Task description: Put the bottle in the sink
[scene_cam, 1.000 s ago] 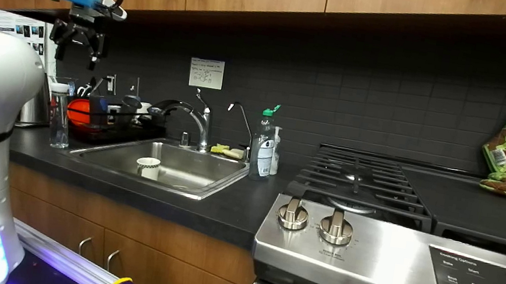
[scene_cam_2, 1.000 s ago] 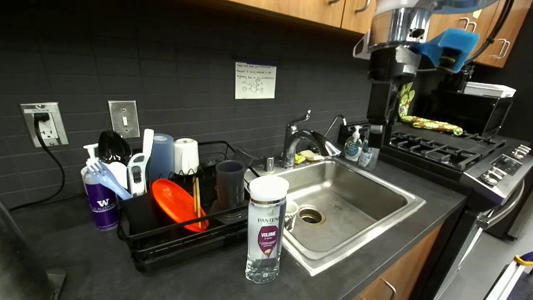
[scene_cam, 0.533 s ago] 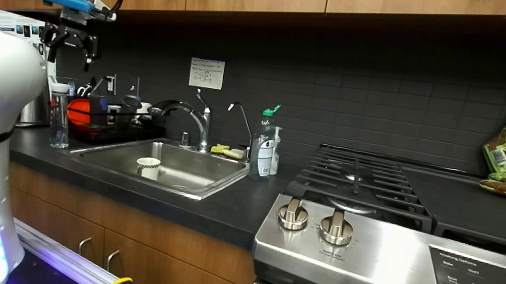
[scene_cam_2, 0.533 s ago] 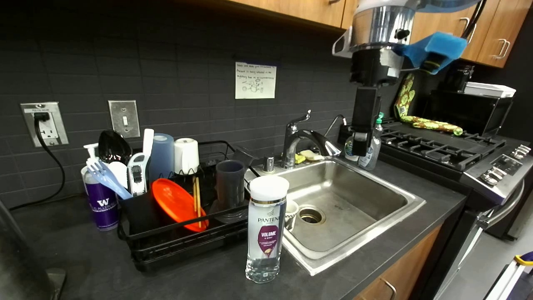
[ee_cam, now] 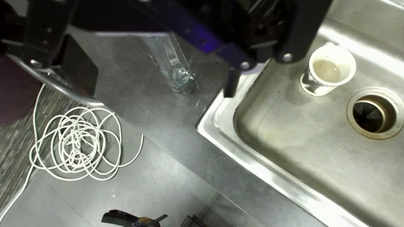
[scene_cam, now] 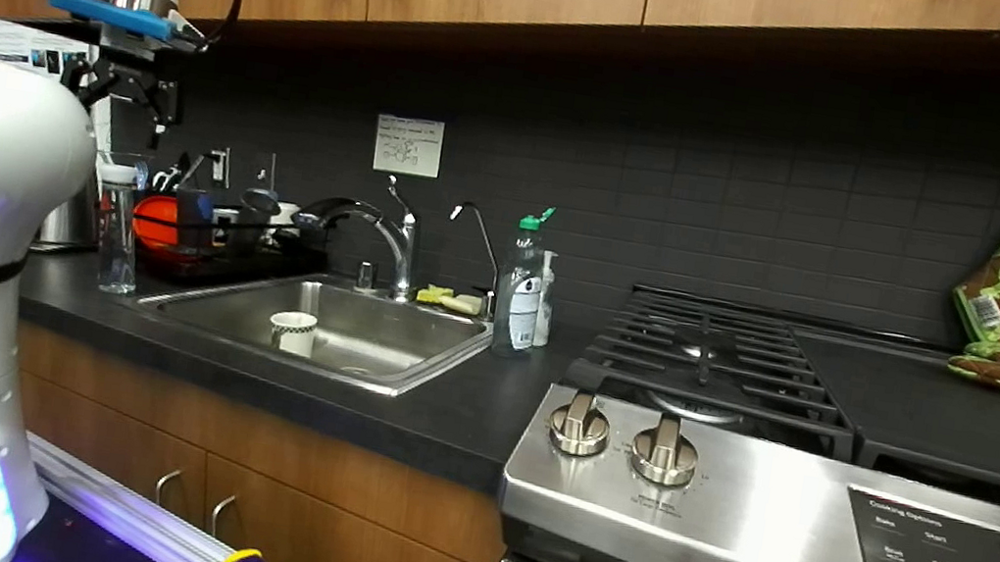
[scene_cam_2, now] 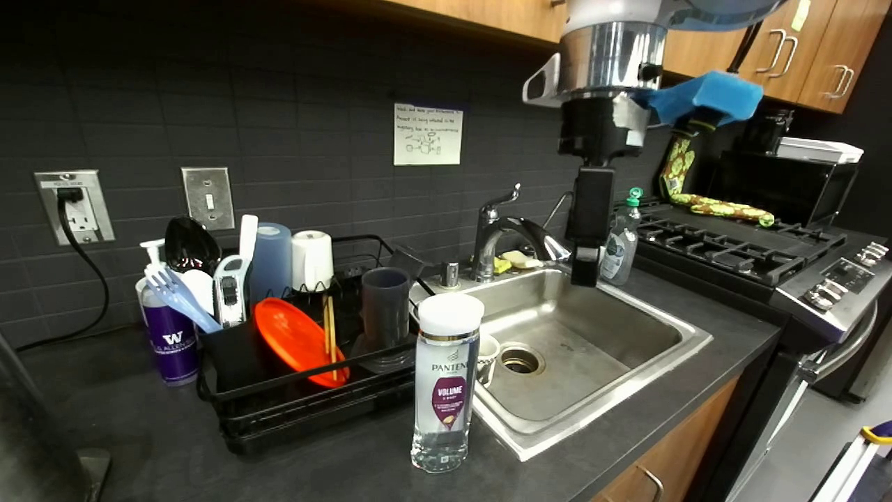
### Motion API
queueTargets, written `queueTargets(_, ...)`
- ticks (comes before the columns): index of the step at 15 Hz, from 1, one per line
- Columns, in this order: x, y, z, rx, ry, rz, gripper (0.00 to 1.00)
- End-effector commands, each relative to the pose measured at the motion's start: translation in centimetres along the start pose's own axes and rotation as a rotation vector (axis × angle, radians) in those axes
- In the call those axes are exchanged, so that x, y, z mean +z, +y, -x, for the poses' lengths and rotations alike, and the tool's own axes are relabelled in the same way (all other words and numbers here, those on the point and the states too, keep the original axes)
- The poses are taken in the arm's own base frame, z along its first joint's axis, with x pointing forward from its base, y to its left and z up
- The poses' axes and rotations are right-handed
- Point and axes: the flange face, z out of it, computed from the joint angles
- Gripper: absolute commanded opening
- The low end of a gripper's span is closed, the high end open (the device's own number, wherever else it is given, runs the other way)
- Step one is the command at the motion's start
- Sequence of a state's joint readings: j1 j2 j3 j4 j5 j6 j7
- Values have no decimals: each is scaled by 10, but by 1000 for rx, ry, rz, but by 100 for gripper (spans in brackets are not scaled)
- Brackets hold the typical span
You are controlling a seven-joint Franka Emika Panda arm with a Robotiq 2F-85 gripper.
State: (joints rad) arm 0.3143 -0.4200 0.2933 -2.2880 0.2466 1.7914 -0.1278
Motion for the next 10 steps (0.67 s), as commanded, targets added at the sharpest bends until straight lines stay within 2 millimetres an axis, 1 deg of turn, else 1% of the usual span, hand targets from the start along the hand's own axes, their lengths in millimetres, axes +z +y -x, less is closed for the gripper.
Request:
queueTargets(1,-4,-12,-12,-82,2,-4,100)
queueTargets(4,0,-21,-19,-153,-6,6,100)
queueTargets(10,13,-32,-44,-237,19,52,100)
